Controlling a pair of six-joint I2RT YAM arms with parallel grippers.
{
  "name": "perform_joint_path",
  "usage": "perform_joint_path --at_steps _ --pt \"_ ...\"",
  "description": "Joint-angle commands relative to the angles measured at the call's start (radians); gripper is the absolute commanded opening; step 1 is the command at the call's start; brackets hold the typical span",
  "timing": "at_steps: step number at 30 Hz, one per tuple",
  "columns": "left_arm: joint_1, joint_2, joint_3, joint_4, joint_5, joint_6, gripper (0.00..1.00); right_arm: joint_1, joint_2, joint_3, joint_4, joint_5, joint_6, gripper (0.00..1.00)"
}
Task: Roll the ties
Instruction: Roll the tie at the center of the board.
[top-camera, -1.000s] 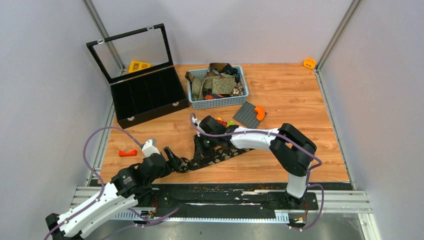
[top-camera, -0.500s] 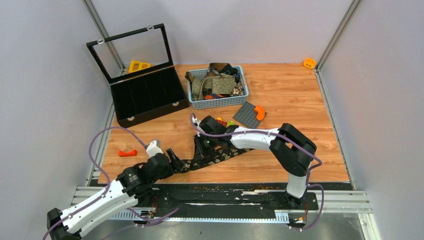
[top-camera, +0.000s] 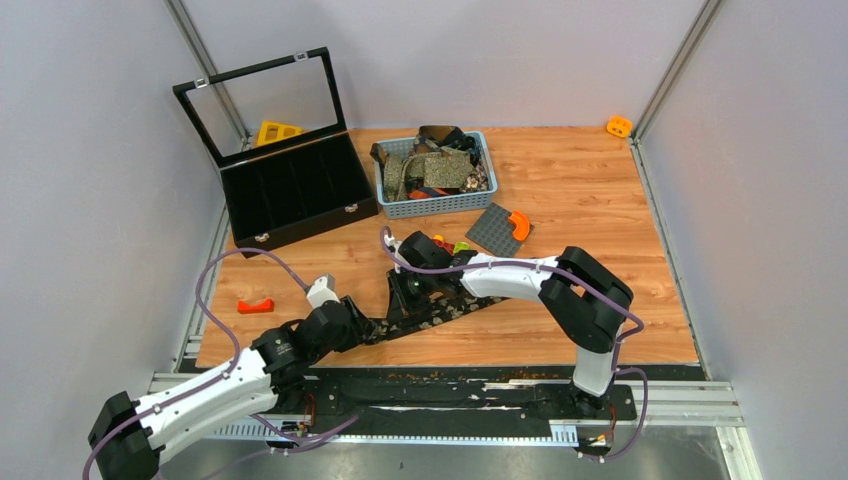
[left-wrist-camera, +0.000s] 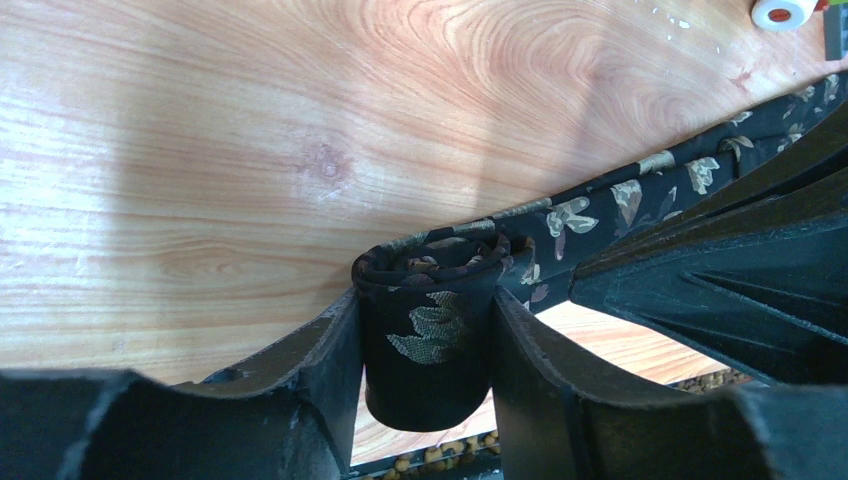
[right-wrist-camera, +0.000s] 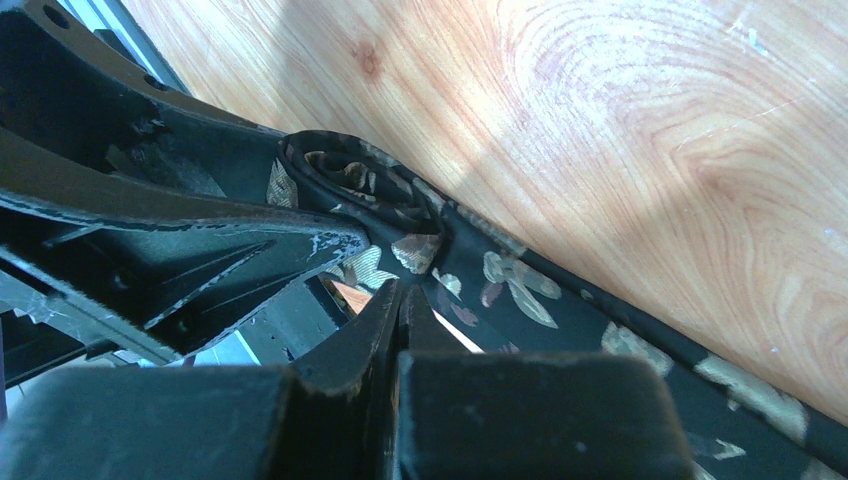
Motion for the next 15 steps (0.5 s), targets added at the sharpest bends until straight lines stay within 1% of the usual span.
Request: perform_joint_path --at_steps 1,4,6,8,12,15 --pt "-0.003 0.07 -0.011 0.077 0.014 0.045 0.46 -0.003 -0.02 0.009 0.013 0.003 -0.02 0.0" --pt "-0.003 0.113 0.015 0.078 0.013 0.073 0.32 -0.009 -0.027 0.006 0.009 0.003 -0.026 0.0" --pt "-0.004 0.127 0.046 0.044 0.005 0.093 0.23 -0.018 -0.036 0.006 0.004 0.004 -0.032 0.0" --pt "-0.003 0.13 0.084 -0.006 -0.011 0.115 0.11 -0.031 -0.049 0.004 -0.008 0.011 -0.041 0.0" --pt "-0.003 0.142 0.178 -0.128 -0.042 0.183 0.06 -0.061 -0.078 -0.004 -0.025 0.023 -0.059 0.0" --pt "-0.003 0.195 0.264 -0.225 -0.069 0.234 0.04 -0.078 -0.095 -0.013 -0.029 0.027 -0.067 0.0"
